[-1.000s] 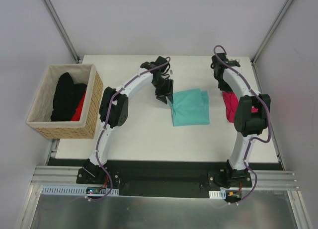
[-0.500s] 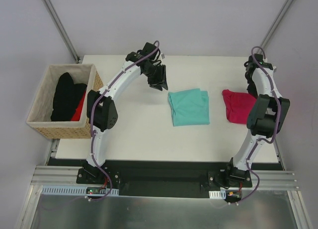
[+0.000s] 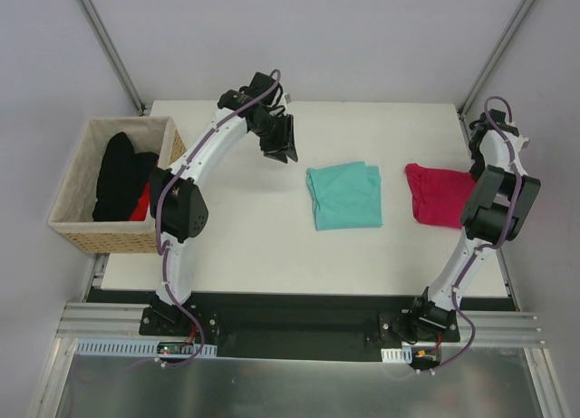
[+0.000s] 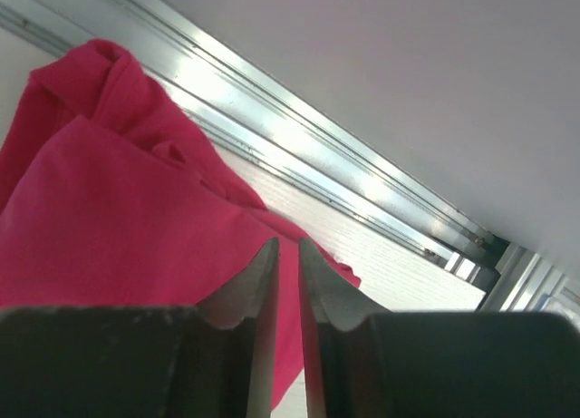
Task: Fold and stack the t-shirts
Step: Smooth out wrinkles on the folded tshirt
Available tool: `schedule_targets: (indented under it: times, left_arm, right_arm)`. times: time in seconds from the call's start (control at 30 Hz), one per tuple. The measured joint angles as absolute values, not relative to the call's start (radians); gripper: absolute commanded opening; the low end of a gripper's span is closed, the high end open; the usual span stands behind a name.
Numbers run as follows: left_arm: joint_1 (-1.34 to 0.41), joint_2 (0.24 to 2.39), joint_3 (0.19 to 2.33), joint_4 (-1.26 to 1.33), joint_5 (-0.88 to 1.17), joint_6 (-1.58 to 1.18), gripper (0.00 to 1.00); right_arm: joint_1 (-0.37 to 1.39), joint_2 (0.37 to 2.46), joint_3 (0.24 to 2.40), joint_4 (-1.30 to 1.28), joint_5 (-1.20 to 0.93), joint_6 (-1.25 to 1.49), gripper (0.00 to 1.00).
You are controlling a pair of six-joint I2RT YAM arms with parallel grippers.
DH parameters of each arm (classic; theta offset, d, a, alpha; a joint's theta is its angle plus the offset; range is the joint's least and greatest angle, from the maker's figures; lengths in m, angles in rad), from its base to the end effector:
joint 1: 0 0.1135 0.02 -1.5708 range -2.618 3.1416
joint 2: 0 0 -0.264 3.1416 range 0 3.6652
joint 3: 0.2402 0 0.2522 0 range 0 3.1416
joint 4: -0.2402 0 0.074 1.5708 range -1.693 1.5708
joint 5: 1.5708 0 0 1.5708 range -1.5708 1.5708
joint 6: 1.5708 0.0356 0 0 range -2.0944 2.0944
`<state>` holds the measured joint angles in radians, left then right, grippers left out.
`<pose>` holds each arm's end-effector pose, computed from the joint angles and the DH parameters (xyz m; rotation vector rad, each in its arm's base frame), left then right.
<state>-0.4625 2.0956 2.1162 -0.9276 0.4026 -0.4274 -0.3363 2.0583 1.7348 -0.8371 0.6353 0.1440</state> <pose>0.4070 -0.2185 0.3229 0.2267 2.5764 -0.8580 0.4045 -0.1638 0.2316 0.8071 2.5332 -0.9210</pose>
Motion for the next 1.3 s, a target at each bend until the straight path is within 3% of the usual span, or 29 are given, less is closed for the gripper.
schedule_targets:
  times: [0.93,1.3]
  left_arm:
    - [-0.448,2.092,2.186,-1.036,0.354,-0.435,0.34]
    - [-0.448,2.092,2.186,-1.037,0.354,-0.435,0.33]
  right_arm:
    - [-0.405,2.151,1.761,-0.780,0.554,0.159,0.14]
    - [-0.414,2.072,1.629,-0.696,0.539,0.170,0.14]
